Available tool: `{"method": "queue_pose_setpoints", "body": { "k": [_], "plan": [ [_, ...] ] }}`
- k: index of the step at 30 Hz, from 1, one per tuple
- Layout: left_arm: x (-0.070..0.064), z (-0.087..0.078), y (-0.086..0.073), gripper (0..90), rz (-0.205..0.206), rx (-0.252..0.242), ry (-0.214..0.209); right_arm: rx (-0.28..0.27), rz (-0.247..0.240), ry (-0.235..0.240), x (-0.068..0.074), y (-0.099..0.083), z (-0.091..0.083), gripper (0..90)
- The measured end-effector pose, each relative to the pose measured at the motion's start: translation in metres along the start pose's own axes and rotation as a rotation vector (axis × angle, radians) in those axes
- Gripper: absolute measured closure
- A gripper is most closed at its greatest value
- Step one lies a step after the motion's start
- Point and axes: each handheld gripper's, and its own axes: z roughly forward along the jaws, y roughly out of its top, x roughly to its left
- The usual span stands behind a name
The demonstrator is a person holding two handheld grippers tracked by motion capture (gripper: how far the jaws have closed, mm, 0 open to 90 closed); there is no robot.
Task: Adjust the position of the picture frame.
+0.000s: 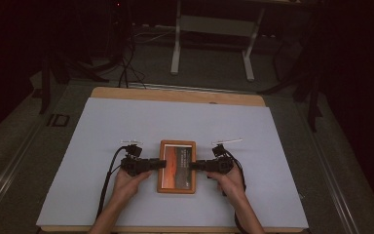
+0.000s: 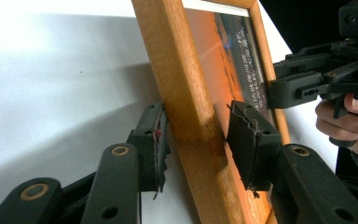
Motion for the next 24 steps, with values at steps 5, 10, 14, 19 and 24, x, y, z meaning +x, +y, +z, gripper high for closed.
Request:
{"method": "queue_pose_setpoints", "body": {
  "k": [5, 10, 14, 19, 24],
  "plan": [
    [-0.001, 0.001, -0.001, 56.4, 0.026, -0.004, 0.01, 0.001, 0.008, 0.014, -0.003, 0.0, 0.001, 58.7],
    [-0.004, 0.0, -0.001, 49.8, 0.059, -0.01, 0.052, -0.006, 0.0, 0.015, -0.003, 0.0, 0.002, 57.8],
    [-0.004, -0.004, -0.001, 48.8, 0.066, -0.018, 0.068, -0.012, -0.016, 0.001, -0.001, -0.001, 0.002, 56.1],
    [-0.006, -0.012, 0.0, 47.9, 0.091, -0.044, 0.09, -0.028, -0.043, -0.02, 0.0, -0.002, -0.004, 51.8],
    [-0.011, -0.024, -0.002, 47.7, 0.14, -0.072, 0.134, -0.067, -0.106, -0.063, 0.005, -0.001, -0.013, 52.0]
  ]
}}
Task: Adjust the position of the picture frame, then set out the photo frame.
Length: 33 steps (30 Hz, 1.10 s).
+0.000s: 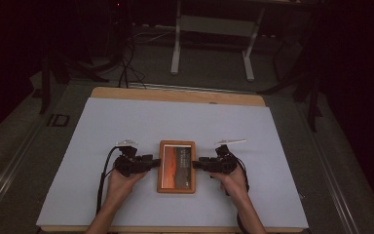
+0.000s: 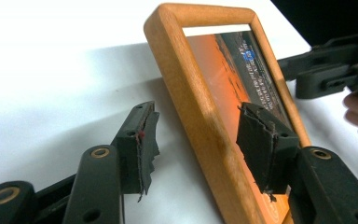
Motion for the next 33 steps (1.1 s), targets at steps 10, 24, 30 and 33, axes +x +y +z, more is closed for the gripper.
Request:
{"method": "queue_pose_setpoints", "body": {
  "k": [10, 24, 30, 33],
  "plan": [
    [-0.008, -0.022, -0.004, 47.6, 0.073, -0.081, 0.062, -0.059, -0.213, -0.154, 0.026, 0.008, -0.015, 52.8],
    [-0.021, -0.035, -0.007, 47.6, 0.161, -0.117, 0.11, -0.054, -0.402, -0.269, 0.052, 0.02, -0.011, 53.5],
    [-0.022, -0.039, -0.007, 47.6, 0.171, -0.126, 0.121, -0.082, -0.419, -0.281, 0.054, 0.026, -0.006, 66.8],
    [-0.022, -0.04, -0.008, 47.6, 0.174, -0.131, 0.126, -0.107, -0.414, -0.287, 0.055, 0.029, -0.003, 76.8]
  ]
}}
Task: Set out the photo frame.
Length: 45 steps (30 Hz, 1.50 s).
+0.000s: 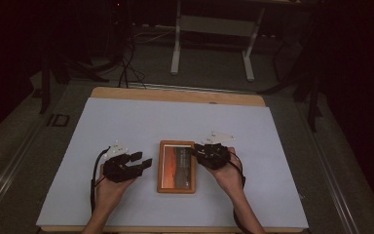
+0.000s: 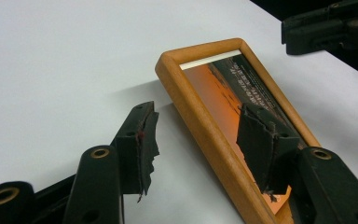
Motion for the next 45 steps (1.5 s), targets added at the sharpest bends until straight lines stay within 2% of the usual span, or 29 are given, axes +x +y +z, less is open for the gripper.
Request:
{"method": "queue_pose_setpoints", "body": {
  "k": [4, 13, 23, 30, 45],
  "plan": [
    [0.001, -0.002, 0.0, 47.6, -0.001, -0.006, 0.005, -0.027, 0.019, -0.021, 0.0, 0.004, 0.004, 89.7],
    [0.004, -0.003, 0.0, 47.6, -0.024, -0.009, 0.01, 0.004, -0.012, -0.039, -0.002, 0.005, 0.02, 89.9],
    [0.002, -0.002, -0.001, 47.6, -0.013, -0.004, 0.007, 0.028, -0.039, -0.046, -0.004, 0.007, 0.035, 90.0],
    [0.003, -0.003, -0.001, 47.7, -0.023, -0.004, 0.009, 0.056, -0.054, -0.068, -0.006, 0.003, 0.045, 90.0],
    [0.003, -0.004, 0.0, 47.7, -0.02, -0.001, 0.009, 0.055, -0.032, -0.064, -0.012, -0.001, 0.043, 90.0]
  ]
}}
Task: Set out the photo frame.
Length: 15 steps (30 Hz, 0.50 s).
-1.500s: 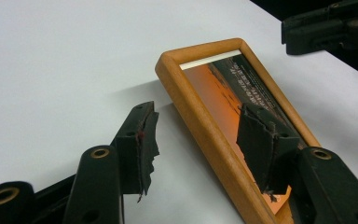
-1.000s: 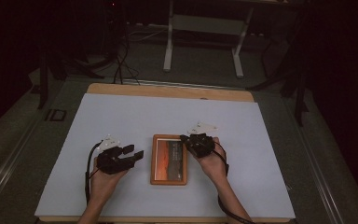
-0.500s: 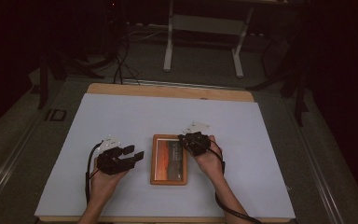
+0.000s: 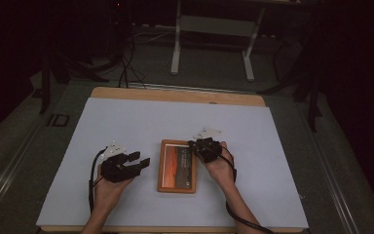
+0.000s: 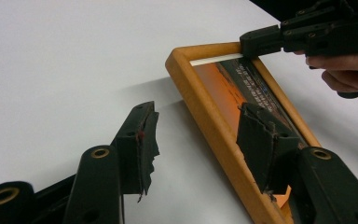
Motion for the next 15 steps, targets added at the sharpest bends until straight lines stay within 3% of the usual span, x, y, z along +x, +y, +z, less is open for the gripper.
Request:
{"method": "queue_pose_setpoints", "body": {
  "k": [15],
  "plan": [
    [-0.001, 0.001, 0.0, 47.5, -0.004, 0.005, -0.005, 0.031, 0.044, -0.013, -0.012, -0.013, 0.003, 90.0]
  ]
}}
